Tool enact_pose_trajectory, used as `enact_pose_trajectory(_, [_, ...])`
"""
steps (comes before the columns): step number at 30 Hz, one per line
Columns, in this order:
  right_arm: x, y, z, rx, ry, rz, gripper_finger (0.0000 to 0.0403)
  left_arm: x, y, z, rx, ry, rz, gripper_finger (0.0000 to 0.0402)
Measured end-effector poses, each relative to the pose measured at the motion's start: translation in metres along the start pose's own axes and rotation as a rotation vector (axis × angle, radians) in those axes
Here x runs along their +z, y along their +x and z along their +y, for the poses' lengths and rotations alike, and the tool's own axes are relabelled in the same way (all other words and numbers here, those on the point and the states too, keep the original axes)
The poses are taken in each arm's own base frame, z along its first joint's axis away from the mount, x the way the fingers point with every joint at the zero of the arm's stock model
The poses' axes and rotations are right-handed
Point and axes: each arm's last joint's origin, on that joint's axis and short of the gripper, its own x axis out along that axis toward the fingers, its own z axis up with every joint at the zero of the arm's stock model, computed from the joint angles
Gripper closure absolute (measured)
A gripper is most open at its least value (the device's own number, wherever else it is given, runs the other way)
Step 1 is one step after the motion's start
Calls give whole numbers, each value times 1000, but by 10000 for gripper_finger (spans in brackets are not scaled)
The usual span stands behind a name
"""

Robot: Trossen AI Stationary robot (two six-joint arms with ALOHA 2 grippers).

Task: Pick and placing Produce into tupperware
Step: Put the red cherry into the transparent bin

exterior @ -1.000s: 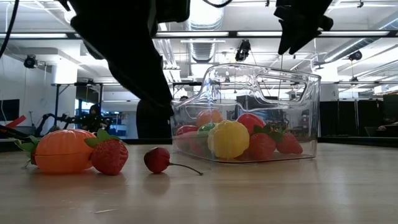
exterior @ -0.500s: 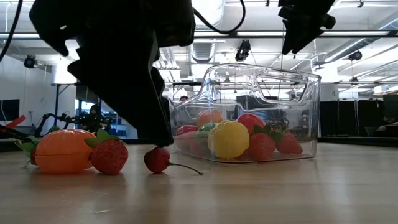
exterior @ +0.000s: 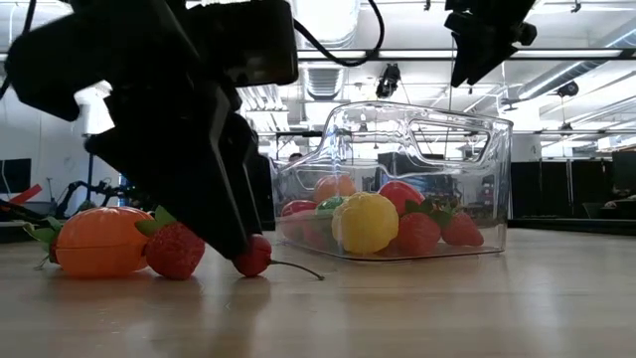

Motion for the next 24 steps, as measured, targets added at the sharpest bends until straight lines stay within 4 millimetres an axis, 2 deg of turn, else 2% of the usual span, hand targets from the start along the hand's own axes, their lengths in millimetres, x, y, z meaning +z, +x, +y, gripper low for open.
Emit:
enact_pose_trajectory(9, [0, 0, 0, -4, 0, -2, 165, -3, 17, -3, 1, -3, -5, 169])
enact_pose_trajectory(16, [0, 1, 0, -10, 1, -5, 165, -2, 18, -4, 21, 26, -15, 173])
enact_pose_trajectory(19, [0, 1, -1, -13, 4, -3, 165, -3, 18, -5, 21, 53, -16, 192])
enact_pose_trajectory(24, [0, 1, -1, -14, 12, -3, 165, -3, 18, -5, 18, 50, -14, 247])
